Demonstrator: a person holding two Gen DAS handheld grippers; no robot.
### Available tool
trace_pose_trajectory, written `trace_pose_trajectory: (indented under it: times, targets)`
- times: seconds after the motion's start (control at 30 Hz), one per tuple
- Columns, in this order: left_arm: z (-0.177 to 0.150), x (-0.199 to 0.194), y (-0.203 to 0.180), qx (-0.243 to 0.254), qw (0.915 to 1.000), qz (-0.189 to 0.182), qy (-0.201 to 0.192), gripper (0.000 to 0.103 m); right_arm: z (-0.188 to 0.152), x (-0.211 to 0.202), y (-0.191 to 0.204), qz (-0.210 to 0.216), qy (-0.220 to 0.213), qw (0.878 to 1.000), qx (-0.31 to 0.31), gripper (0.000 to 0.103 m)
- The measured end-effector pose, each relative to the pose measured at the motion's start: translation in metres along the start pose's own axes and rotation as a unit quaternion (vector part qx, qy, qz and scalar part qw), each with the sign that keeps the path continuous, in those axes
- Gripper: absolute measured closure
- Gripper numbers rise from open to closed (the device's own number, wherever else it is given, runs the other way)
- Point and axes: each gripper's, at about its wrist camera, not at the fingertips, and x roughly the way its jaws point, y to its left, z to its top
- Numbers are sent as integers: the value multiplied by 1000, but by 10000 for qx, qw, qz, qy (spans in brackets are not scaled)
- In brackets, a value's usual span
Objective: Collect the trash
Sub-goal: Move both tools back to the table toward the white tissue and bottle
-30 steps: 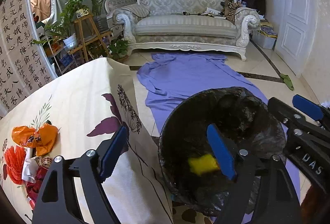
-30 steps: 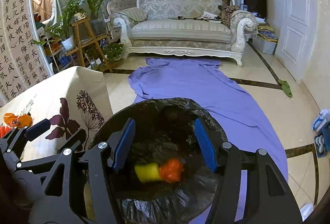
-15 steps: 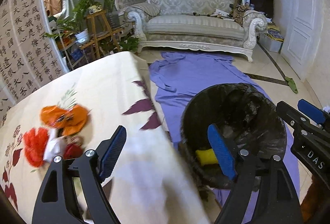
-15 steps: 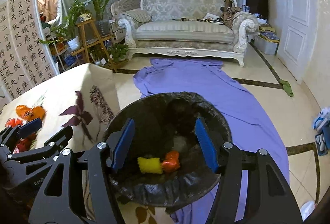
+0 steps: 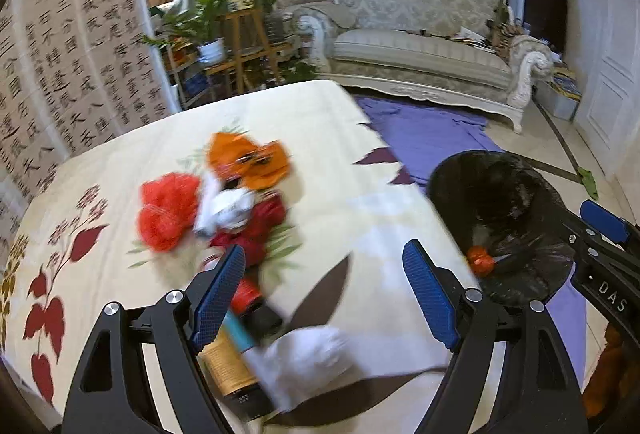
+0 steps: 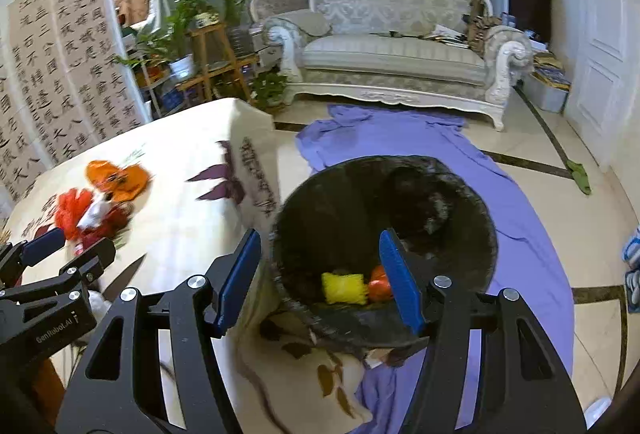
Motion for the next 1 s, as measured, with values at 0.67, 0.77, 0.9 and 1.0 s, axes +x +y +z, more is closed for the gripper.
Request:
trace_pose_trajectory:
  times: [0.67,0.77,0.9,1.0]
  targets:
    - [-56,-28,115,-900,9922,856,112,24,-21,-22,104,828,114,9933,-799,42]
    - [-63,-30,126,-1024,9903,931,151,24,-25,-24,124,985,143,9902,-979,42]
    - [-69,-30,141,-1176,9879,999,185,24,-31,-24,145,1158,222,9859,-1189,42]
    - [-73,-30,149,-1266,9864,1024,210,24,-36,-21,156,1237,308,9835,-1282,42]
